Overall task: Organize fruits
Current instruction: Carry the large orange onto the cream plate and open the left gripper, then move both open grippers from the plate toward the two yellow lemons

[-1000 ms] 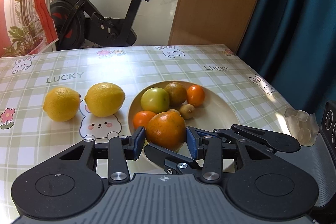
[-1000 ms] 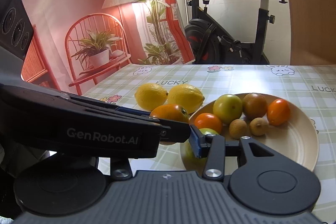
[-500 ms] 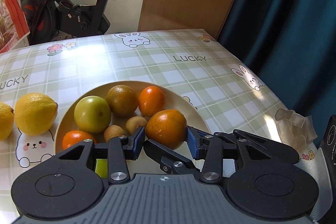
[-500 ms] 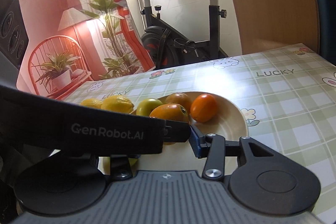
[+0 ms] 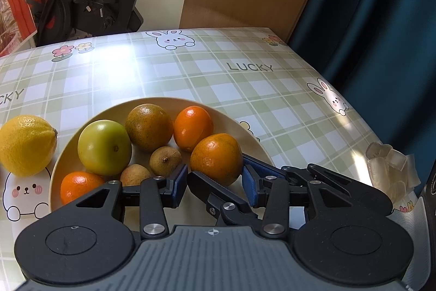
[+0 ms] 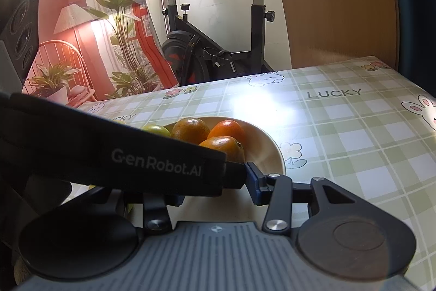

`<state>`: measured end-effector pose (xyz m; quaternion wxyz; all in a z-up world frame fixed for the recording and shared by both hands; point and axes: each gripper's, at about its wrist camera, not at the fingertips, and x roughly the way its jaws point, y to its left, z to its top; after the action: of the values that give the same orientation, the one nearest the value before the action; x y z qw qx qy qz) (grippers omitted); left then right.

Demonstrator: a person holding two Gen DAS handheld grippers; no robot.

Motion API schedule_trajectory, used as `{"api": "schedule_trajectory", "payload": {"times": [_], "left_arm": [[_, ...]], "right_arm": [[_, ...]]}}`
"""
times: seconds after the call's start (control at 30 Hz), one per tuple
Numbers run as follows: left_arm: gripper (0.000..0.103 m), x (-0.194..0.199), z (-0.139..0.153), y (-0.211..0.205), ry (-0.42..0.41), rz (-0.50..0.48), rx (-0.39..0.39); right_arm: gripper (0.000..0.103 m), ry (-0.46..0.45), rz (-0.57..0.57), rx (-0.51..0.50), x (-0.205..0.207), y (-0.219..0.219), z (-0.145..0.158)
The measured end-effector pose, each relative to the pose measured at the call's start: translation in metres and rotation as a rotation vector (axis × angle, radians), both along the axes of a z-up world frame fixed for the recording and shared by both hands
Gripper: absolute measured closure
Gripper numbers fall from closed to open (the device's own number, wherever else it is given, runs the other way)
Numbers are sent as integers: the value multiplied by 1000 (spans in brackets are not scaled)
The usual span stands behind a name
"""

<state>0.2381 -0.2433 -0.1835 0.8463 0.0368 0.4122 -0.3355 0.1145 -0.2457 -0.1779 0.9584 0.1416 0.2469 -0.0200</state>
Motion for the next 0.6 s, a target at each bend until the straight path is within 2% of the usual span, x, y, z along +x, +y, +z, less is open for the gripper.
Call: {"api": "schedule_trajectory", "payload": {"times": [0.3,0.47,0.6], "left_arm": [[57,-4,2,0,-16,3,11],[57,-7,9,4,-27,2,-6],[57,-10,19,13,-50,28,-20]], "right_arm": [[58,4,-19,11,1,-2,-2],[49,-25,-33,22,-3,-5,-3],[49,-51,-36,7,-7,-3,-1]]}}
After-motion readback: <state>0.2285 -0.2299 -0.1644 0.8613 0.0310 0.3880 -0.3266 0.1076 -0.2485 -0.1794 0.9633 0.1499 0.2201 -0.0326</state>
